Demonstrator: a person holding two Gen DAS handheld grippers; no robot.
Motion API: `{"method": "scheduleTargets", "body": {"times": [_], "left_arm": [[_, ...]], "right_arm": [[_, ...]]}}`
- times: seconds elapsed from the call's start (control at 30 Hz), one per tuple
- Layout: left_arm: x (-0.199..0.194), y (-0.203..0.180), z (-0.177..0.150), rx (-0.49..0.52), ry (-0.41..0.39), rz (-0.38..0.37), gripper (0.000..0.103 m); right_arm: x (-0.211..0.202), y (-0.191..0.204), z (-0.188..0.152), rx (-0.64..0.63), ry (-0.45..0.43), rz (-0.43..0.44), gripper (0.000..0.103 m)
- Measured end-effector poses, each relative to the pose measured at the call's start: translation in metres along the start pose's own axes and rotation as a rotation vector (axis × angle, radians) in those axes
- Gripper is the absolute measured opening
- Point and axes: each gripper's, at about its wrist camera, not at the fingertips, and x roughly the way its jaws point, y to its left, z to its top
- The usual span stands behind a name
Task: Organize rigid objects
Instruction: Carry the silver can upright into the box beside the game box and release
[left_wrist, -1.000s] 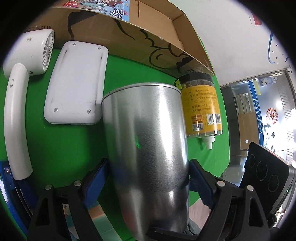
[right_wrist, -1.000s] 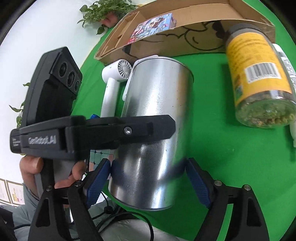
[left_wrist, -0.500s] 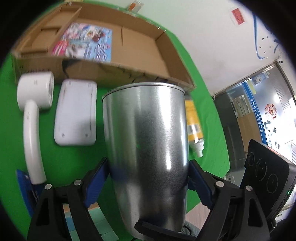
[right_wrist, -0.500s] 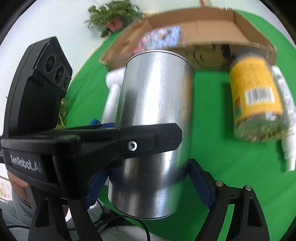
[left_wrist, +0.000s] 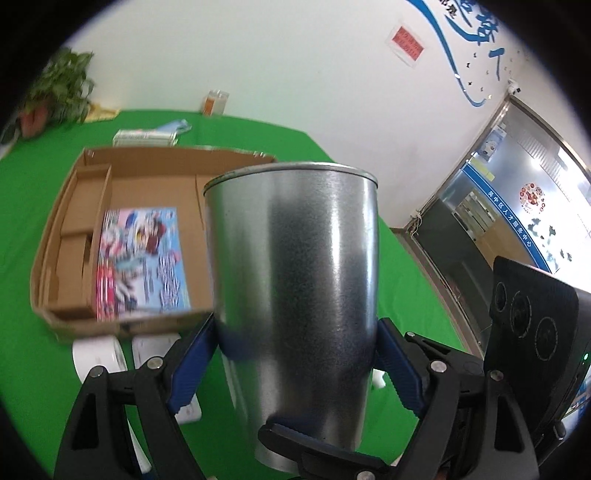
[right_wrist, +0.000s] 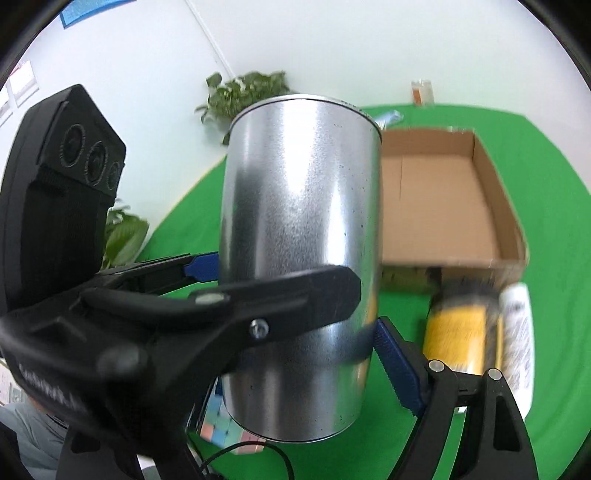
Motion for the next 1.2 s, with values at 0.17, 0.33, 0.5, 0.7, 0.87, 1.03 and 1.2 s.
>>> {"method": "scheduleTargets", "body": {"times": [0.17, 0.33, 0.5, 0.7, 0.87, 1.03, 1.2], "left_arm": [[-0.002, 0.004, 0.033, 0.018, -0.047, -0.011, 0.084], [0.008, 0.020, 0.063, 0.025, -0.053, -0.006, 0.084], [0.043, 0.043, 0.089, 0.000, 0.030, 0.018, 0.084], [0.093, 0.072, 0.103, -0.078, 0.146, -0.016, 0.084], [0.135, 0.092, 0.089, -0.125, 0.242, -0.032, 0.084], [0.163, 0.111, 0.076, -0.186, 0.306, -0.036, 0.085], [0.172, 0.122, 0.074, -0.207, 0.343, -0.029, 0.085]], "right_arm": [[-0.006, -0.006, 0.041, -0.028, -0.050, -0.019, 0.082], [0.004, -0.011, 0.080, -0.039, -0.045, -0.014, 0.082], [0.042, -0.032, 0.124, 0.001, 0.068, 0.014, 0.082], [0.089, -0.067, 0.150, 0.054, 0.198, 0.007, 0.082], [0.124, -0.094, 0.142, 0.115, 0.276, 0.009, 0.082], [0.157, -0.117, 0.129, 0.179, 0.356, 0.029, 0.082], [0.179, -0.126, 0.132, 0.193, 0.387, 0.027, 0.082]]}}
